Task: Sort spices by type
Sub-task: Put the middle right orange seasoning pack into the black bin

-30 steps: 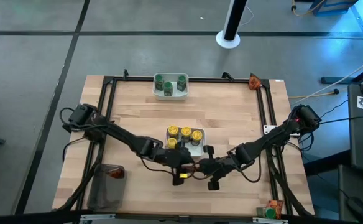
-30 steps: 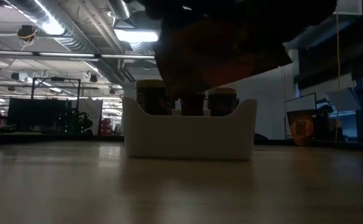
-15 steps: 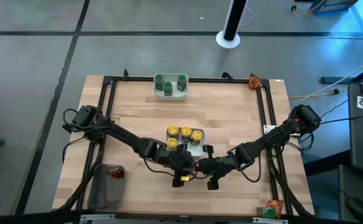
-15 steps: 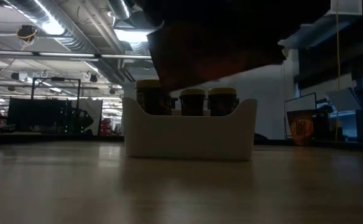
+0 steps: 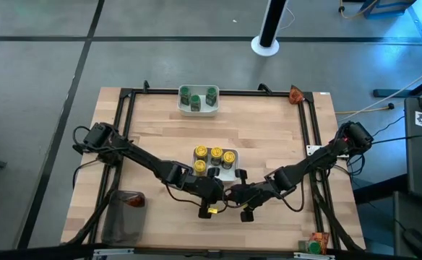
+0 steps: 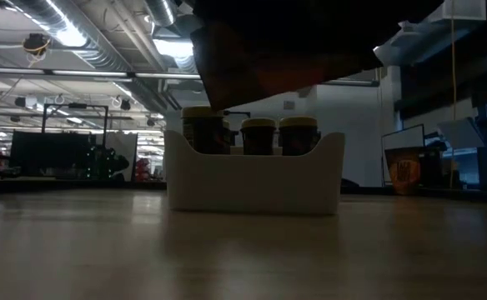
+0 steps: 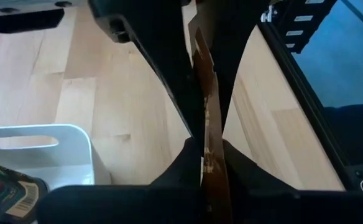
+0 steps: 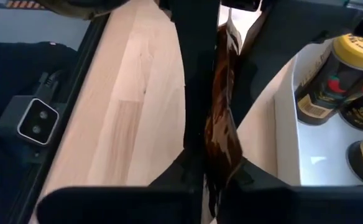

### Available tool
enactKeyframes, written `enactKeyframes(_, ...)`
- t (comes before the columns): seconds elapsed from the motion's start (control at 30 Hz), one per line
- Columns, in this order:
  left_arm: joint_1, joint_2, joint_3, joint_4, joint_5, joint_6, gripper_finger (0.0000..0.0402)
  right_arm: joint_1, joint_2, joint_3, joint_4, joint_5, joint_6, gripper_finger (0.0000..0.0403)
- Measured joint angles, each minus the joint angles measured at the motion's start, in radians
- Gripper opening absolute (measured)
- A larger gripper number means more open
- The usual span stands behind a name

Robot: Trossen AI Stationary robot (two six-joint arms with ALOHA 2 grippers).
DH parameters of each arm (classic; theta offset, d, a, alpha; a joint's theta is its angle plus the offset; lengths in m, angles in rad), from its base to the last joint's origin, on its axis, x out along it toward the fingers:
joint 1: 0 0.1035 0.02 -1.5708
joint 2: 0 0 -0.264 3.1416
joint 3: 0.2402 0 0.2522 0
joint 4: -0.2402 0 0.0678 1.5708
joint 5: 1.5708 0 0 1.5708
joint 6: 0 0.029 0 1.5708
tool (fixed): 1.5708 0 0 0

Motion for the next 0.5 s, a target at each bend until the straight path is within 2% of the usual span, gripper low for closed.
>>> enactKeyframes(0.3, -0.034, -0.009, 0.002, -0.025, -0.038, 0.006, 0.0007, -0.012, -0.026, -0.002, 0.009, -0.06, 0.033, 0.0036)
enactKeyframes(0.5, -0.099, -0.073, -0.001, -0.167, -0.165, 0.004, 0.0003, -0.012, -0.088, 0.001, -0.089, -0.125, 0.113, 0.0056)
